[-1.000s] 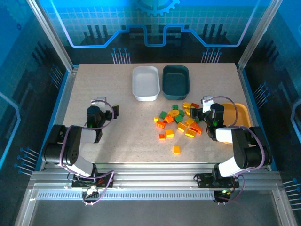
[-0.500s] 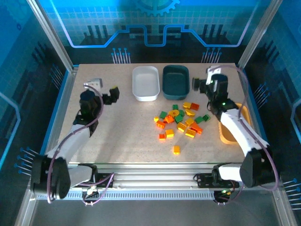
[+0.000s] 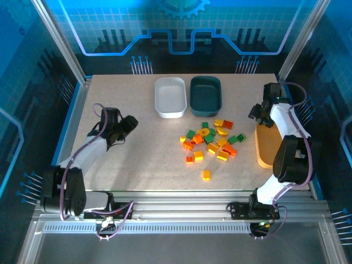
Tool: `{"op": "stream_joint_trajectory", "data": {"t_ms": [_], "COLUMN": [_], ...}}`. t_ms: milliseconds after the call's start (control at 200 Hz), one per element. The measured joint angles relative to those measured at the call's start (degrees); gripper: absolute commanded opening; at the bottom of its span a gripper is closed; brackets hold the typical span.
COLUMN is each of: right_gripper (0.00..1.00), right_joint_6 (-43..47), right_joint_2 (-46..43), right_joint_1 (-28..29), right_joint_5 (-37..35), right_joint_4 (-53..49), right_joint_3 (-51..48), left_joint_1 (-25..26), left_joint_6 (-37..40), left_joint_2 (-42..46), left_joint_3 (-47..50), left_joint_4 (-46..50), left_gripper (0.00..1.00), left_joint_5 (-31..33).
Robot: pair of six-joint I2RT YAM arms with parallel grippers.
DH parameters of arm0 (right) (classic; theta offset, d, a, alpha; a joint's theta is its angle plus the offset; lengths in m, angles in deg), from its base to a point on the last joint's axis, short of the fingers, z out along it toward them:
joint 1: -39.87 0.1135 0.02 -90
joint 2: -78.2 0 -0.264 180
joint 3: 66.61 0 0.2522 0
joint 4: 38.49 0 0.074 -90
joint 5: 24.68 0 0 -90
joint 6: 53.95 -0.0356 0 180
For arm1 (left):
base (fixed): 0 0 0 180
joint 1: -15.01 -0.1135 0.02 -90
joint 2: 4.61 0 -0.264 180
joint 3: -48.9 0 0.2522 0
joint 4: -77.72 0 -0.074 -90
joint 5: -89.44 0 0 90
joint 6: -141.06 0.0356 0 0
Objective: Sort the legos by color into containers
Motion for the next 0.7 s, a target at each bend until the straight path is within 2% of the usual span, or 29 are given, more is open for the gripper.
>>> {"op": "stream_joint_trajectory", "data": {"t_ms": [140,195,245,295,410,485,700], "right_gripper": [0.59,0.53,0.42,0.35,0.27,0.17,0.02], "right_joint_6": [0.02,0.35,0.81,0.61,1.2,1.68,1.42], "right_joint_2": [-0.22,0.02,0.52,1.31,2.89,3.28,3.37], "right_joint_1": [0.04,0.04,0.04,0.04,0.09,0.46,2.25], "right_joint_5": [-1.97,-2.34,-2.49,-2.49,-2.51,-2.93,-6.91], "right_joint_4": [-1.49,-2.1,-2.14,-2.1,-2.03,-2.05,-2.1], "right_joint_3": [-4.09,-4.39,-4.39,-4.39,-4.42,-4.42,-4.37], "left_joint_1": [6.12,7.69,8.48,8.83,9.01,9.01,9.01], "left_joint_6": [0.7,0.87,0.92,0.92,0.94,1.14,2.62], "left_joint_2": [-1.53,-1.51,-1.49,-1.44,-1.31,-1.03,0.2], "left_joint_3": [-1.75,-2.36,-2.69,-2.73,-2.73,-2.73,-4.07], "left_joint_4": [4.63,5.49,5.92,6.27,7.02,7.54,10.19], "left_gripper": [0.65,0.65,0.65,0.65,0.66,0.67,0.68], "left_joint_5": [-2.01,-2.49,-2.6,-2.71,-2.8,-2.95,-2.95]}}
